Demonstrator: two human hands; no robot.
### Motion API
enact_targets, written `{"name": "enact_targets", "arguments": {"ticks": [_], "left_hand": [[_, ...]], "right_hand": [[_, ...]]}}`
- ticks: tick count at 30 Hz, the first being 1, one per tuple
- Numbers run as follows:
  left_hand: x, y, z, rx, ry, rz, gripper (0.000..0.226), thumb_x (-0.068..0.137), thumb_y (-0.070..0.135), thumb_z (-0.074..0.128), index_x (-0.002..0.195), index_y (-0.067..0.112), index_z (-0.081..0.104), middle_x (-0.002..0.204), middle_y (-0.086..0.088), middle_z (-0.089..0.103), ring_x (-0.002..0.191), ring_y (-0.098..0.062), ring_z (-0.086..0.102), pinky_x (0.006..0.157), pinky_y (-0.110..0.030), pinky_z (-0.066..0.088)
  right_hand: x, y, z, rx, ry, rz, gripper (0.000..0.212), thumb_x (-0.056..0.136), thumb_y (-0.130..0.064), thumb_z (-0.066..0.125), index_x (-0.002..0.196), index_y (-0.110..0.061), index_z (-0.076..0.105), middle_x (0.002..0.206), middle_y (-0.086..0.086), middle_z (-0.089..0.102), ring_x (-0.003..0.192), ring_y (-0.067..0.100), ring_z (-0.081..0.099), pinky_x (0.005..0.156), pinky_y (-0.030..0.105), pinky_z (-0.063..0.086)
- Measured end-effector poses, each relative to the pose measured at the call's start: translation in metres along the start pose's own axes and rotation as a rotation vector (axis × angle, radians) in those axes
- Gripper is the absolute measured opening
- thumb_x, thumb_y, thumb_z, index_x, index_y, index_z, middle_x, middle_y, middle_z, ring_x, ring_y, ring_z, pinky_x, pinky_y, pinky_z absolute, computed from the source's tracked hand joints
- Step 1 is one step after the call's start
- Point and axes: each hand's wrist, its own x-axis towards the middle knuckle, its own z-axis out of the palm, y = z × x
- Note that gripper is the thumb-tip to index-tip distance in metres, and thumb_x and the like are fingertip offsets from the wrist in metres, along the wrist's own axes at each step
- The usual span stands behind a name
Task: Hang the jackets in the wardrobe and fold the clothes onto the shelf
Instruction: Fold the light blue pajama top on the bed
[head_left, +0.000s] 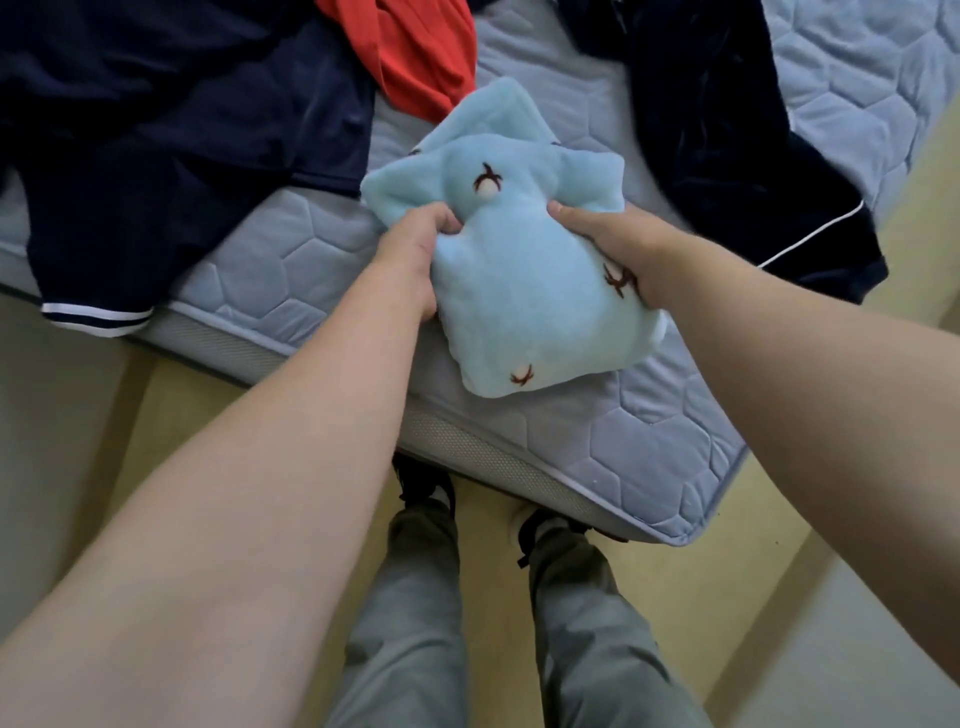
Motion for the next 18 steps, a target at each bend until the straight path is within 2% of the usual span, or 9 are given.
{"name": "enact_targets", "arguments": {"ticks": [2,3,5,6,7,9,12,15,18], "left_hand": [[0.0,0.017,0.004,0.071,0.105,0.151,0.042,0.061,0.0,0.06,0.102,0.005,0.064,0.093,-0.011,0.072,0.078,-0.03,0.071,0.064,-0.041,0.06],[-0.002,0.025,0.007,0.095,0.1,0.185,0.044,0.059,0.0,0.061,0.102,0.006,0.066,0.095,-0.013,0.073,0.078,-0.03,0.072,0.067,-0.043,0.061],[-0.009,0.031,0.012,0.15,-0.035,0.151,0.017,0.067,0.009,0.066,0.079,0.011,0.078,0.089,-0.01,0.076,0.075,-0.028,0.074,0.073,-0.04,0.059],[-0.012,0.03,0.011,0.167,-0.104,0.117,0.012,0.076,0.019,0.069,0.074,0.014,0.081,0.09,-0.008,0.077,0.078,-0.026,0.075,0.075,-0.038,0.058],[-0.013,0.027,0.009,0.167,-0.16,0.091,0.02,0.082,0.033,0.072,0.082,0.016,0.082,0.095,-0.007,0.077,0.084,-0.025,0.076,0.079,-0.038,0.058],[-0.008,0.016,0.005,0.144,-0.237,0.038,0.056,0.082,0.068,0.064,0.107,0.02,0.078,0.108,-0.006,0.076,0.098,-0.027,0.074,0.084,-0.042,0.059],[-0.009,-0.001,0.004,0.207,-0.347,-0.02,0.087,0.075,0.091,0.039,0.117,0.024,0.074,0.116,-0.007,0.074,0.105,-0.028,0.071,0.084,-0.043,0.059],[-0.038,-0.011,0.01,0.304,-0.354,-0.015,0.086,0.076,0.088,0.041,0.12,0.021,0.073,0.117,-0.007,0.073,0.105,-0.026,0.071,0.08,-0.039,0.06],[-0.095,-0.021,0.017,0.368,-0.292,0.119,0.059,0.087,0.06,0.066,0.12,0.011,0.069,0.111,-0.01,0.075,0.099,-0.025,0.073,0.079,-0.04,0.059]], "right_hand": [[0.0,0.003,-0.005,-0.003,-0.048,-0.059,0.071,0.053,-0.069,0.085,0.114,-0.036,0.068,0.102,-0.01,0.076,0.091,0.017,0.075,0.089,0.04,0.056],[-0.002,0.005,-0.006,0.001,-0.052,-0.091,0.067,0.056,-0.07,0.083,0.113,-0.038,0.069,0.101,-0.011,0.076,0.091,0.015,0.075,0.086,0.039,0.055],[-0.007,0.011,-0.01,0.045,-0.084,-0.125,0.064,0.062,-0.07,0.081,0.116,-0.038,0.067,0.103,-0.011,0.076,0.093,0.015,0.074,0.082,0.037,0.055],[-0.009,0.016,-0.013,0.097,-0.133,-0.118,0.064,0.065,-0.068,0.08,0.118,-0.036,0.066,0.105,-0.009,0.076,0.096,0.017,0.074,0.082,0.038,0.056],[-0.01,0.021,-0.017,0.165,-0.189,-0.081,0.065,0.066,-0.067,0.08,0.12,-0.034,0.067,0.108,-0.005,0.076,0.1,0.02,0.073,0.083,0.039,0.057],[-0.018,0.031,-0.025,0.282,-0.275,0.03,0.069,0.063,-0.068,0.081,0.118,-0.028,0.071,0.112,0.001,0.075,0.103,0.025,0.072,0.081,0.041,0.06],[-0.033,0.046,-0.03,0.346,-0.329,0.063,0.072,0.055,-0.065,0.088,0.113,-0.024,0.074,0.113,0.002,0.075,0.104,0.024,0.072,0.08,0.041,0.06],[-0.067,0.061,-0.034,0.32,-0.278,-0.001,0.063,0.058,-0.047,0.093,0.114,-0.025,0.073,0.111,0.0,0.075,0.102,0.021,0.073,0.087,0.041,0.056],[-0.129,0.081,-0.041,0.299,-0.213,-0.09,0.056,0.065,-0.026,0.089,0.117,-0.027,0.07,0.11,-0.003,0.075,0.101,0.018,0.072,0.09,0.044,0.055]]}}
